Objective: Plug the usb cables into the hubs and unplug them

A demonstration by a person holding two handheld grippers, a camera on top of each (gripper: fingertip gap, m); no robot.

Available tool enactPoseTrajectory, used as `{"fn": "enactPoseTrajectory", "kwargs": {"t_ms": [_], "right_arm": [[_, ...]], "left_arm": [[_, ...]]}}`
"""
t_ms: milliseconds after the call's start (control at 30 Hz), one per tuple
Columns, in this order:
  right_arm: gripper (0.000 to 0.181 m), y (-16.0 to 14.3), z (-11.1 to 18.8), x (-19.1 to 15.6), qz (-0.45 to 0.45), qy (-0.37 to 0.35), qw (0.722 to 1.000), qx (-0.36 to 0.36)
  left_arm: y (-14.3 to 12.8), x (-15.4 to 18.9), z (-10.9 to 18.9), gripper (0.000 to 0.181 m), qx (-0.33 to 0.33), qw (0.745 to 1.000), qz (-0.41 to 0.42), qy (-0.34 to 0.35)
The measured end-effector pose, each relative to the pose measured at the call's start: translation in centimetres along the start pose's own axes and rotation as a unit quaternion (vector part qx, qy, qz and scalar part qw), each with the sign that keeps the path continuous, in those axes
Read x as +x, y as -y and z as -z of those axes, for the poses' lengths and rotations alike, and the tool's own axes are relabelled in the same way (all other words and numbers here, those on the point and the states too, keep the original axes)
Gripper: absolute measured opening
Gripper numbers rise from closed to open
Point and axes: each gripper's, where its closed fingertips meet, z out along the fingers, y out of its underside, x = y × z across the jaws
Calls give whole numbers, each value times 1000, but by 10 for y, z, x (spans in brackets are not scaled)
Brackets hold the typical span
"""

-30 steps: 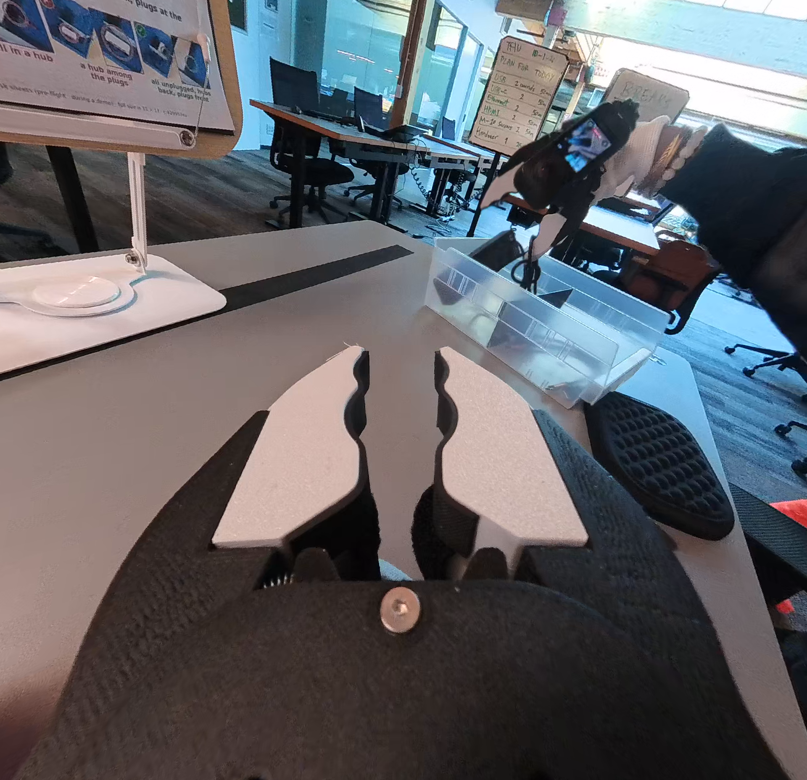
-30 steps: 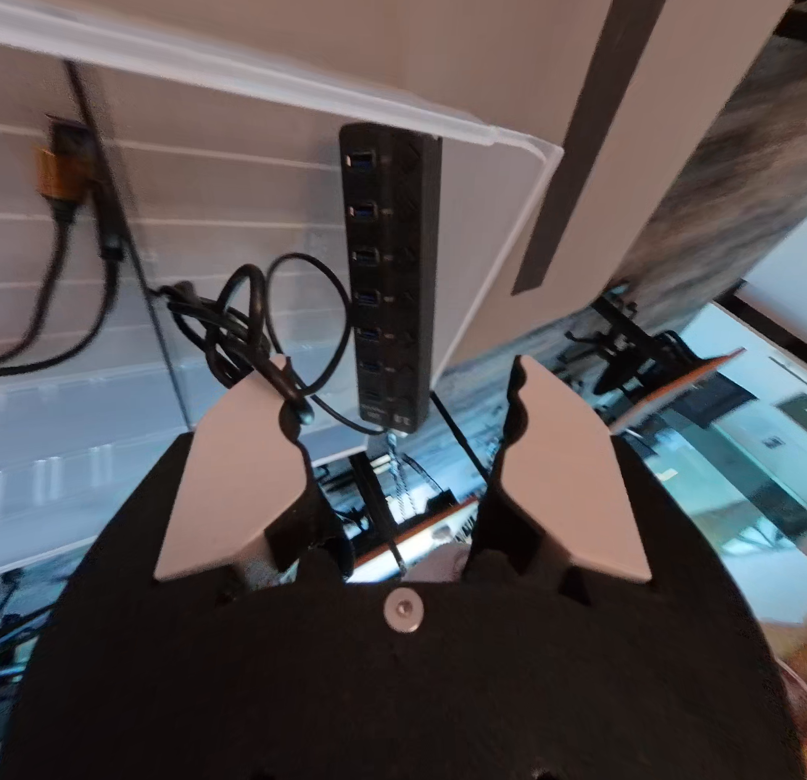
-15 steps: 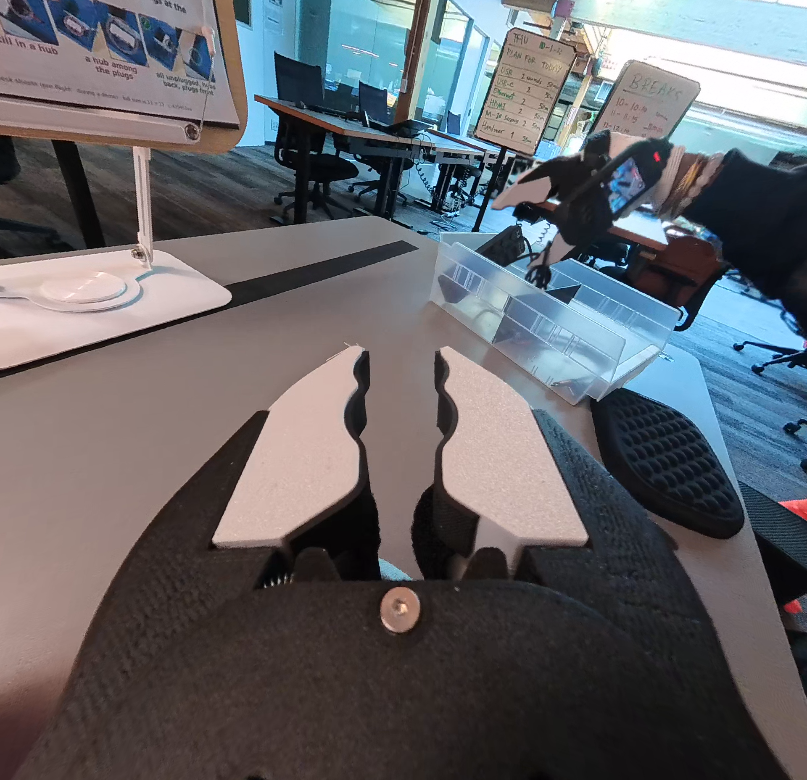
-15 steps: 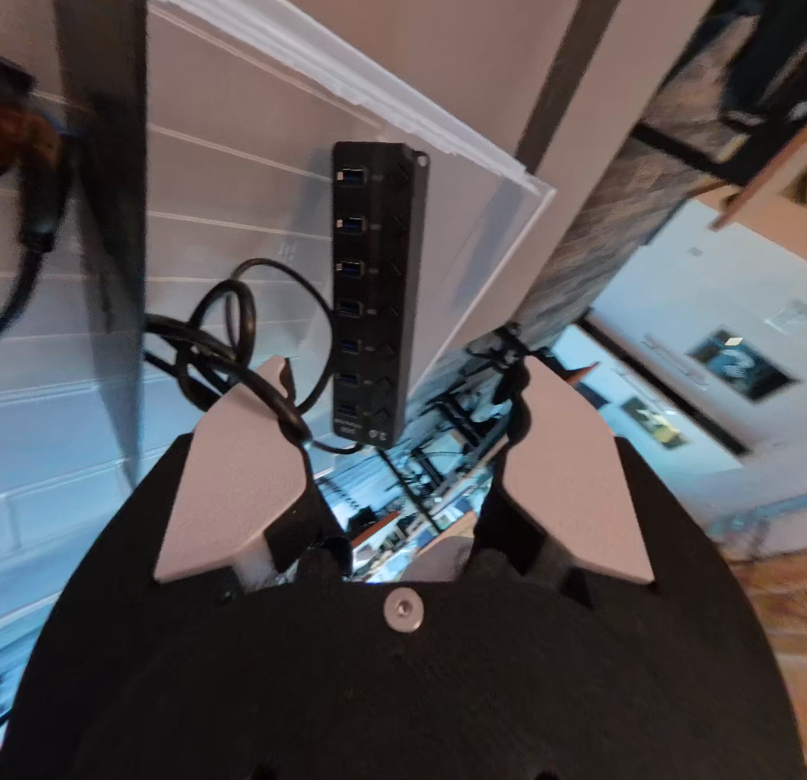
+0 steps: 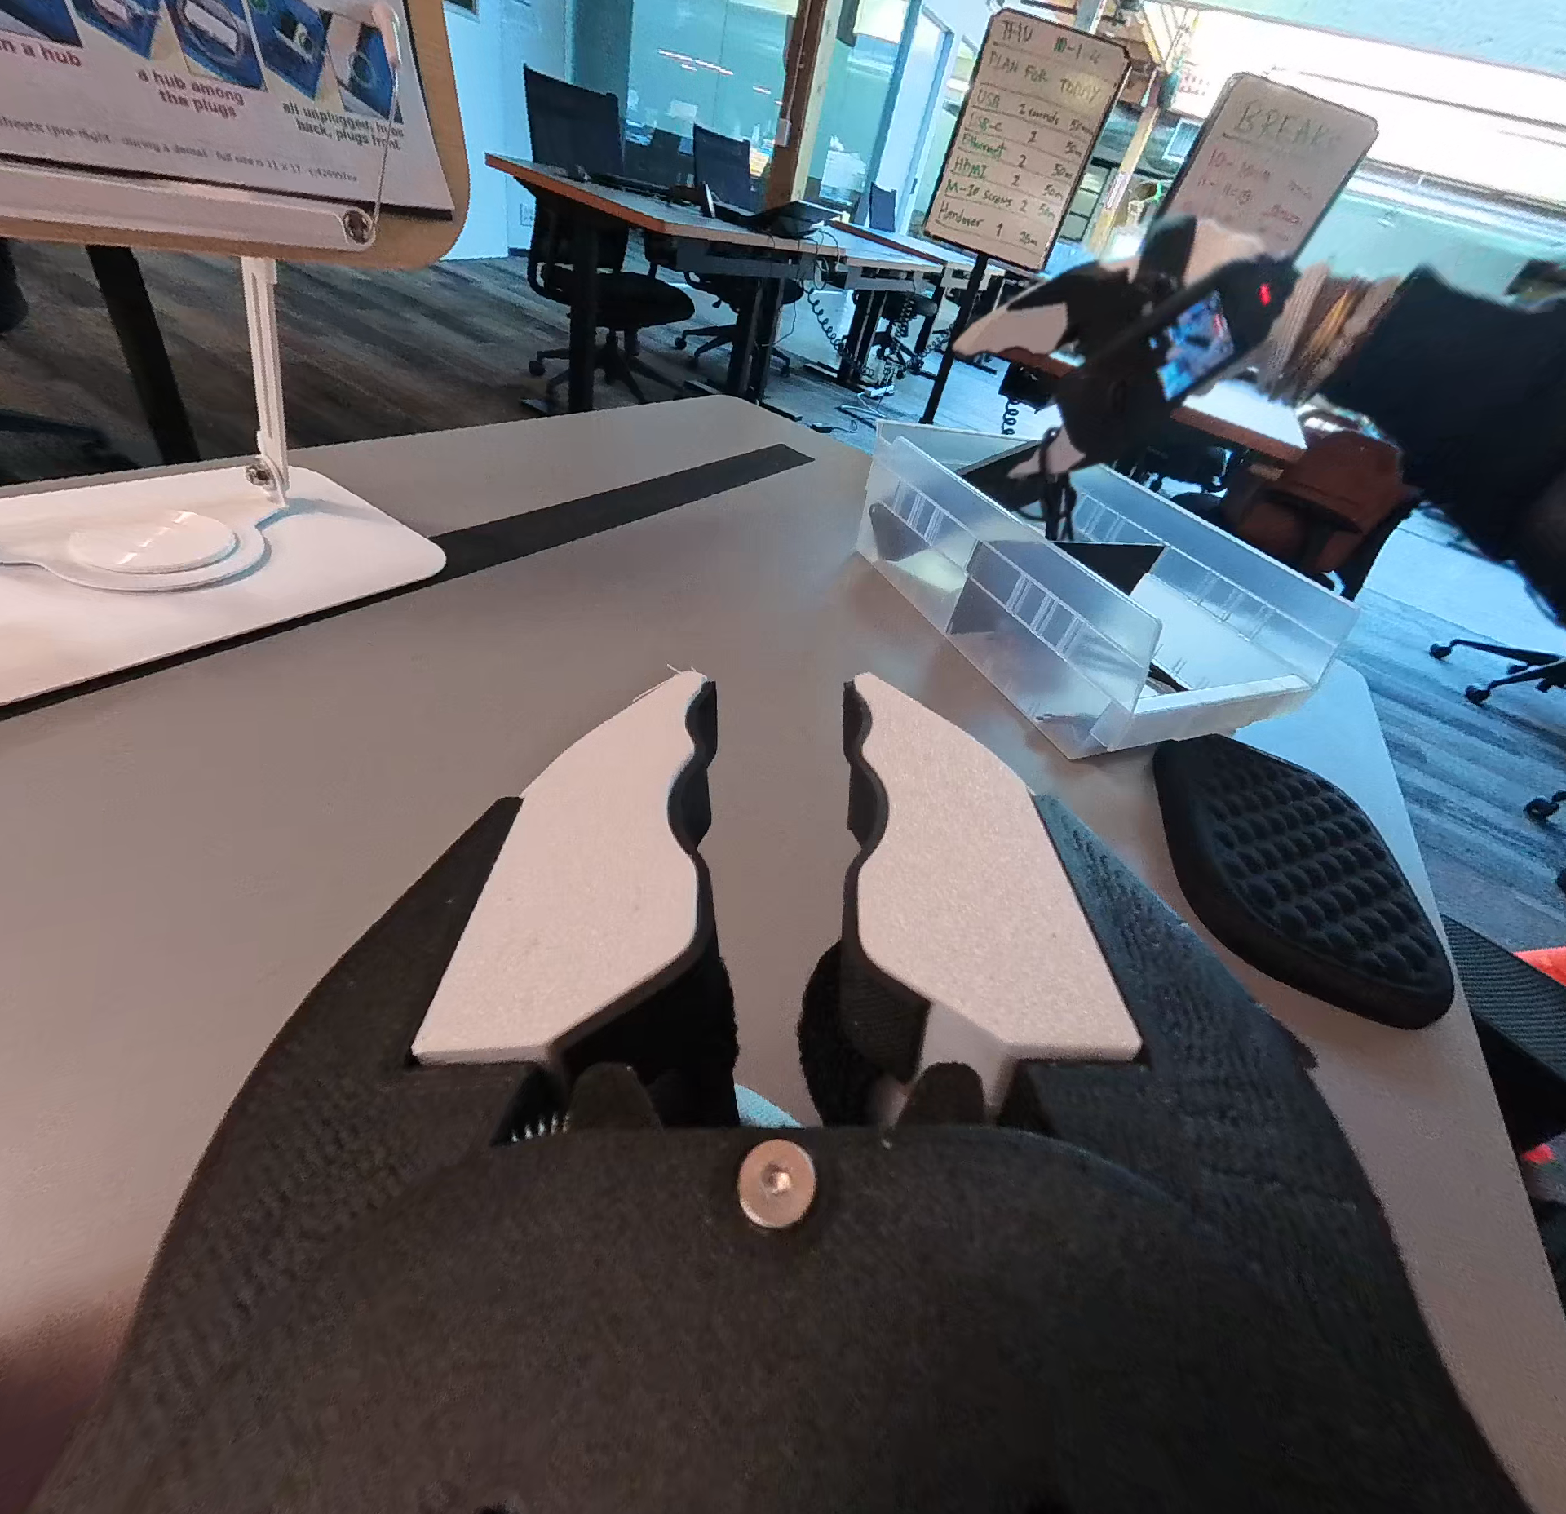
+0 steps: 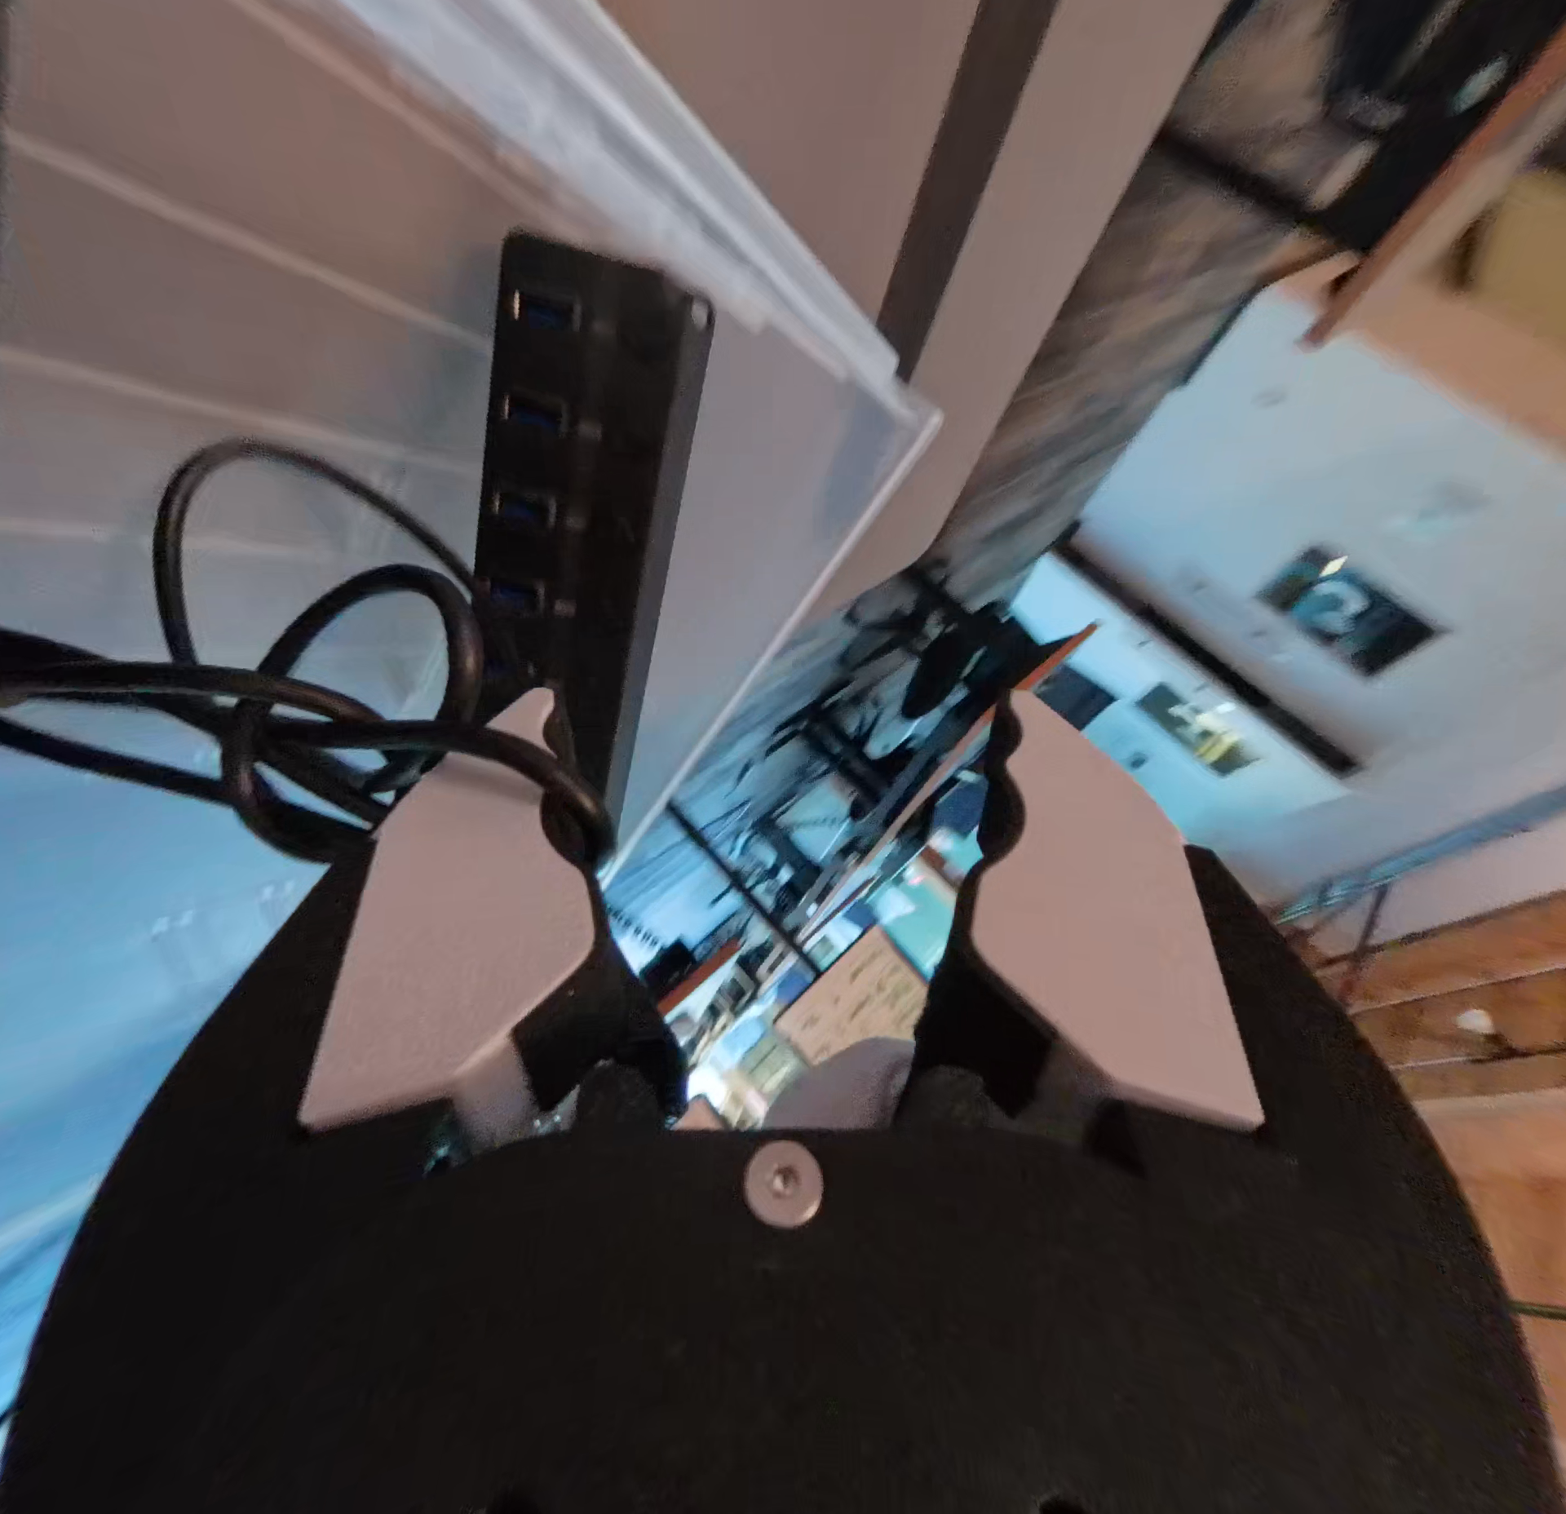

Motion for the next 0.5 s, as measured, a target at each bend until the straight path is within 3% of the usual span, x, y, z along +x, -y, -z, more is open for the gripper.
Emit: {"fn": "enactPoseTrajectory", "kwargs": {"t_ms": [100, 200, 267, 367, 500], "right_arm": [[95, 10, 2, 13, -8, -134, 990, 35], [81, 23, 17, 16, 0, -273, 959, 77], [74, 27, 26, 12, -23, -320, 942, 98], [70, 25, 33, 6, -119, -314, 932, 139], [70, 31, 34, -6, -257, -207, 920, 210]], "left_arm": [[2, 1, 1, 28, 3, 1000, -1, -1], [2, 1, 1, 28, 4, 1000, -3, 1], [1, 0, 1, 28, 3, 1000, -2, 2], [-1, -1, -1, 28, -1, 1000, 0, 2], [-5, -2, -3, 28, -8, 1000, 0, 3]]}}
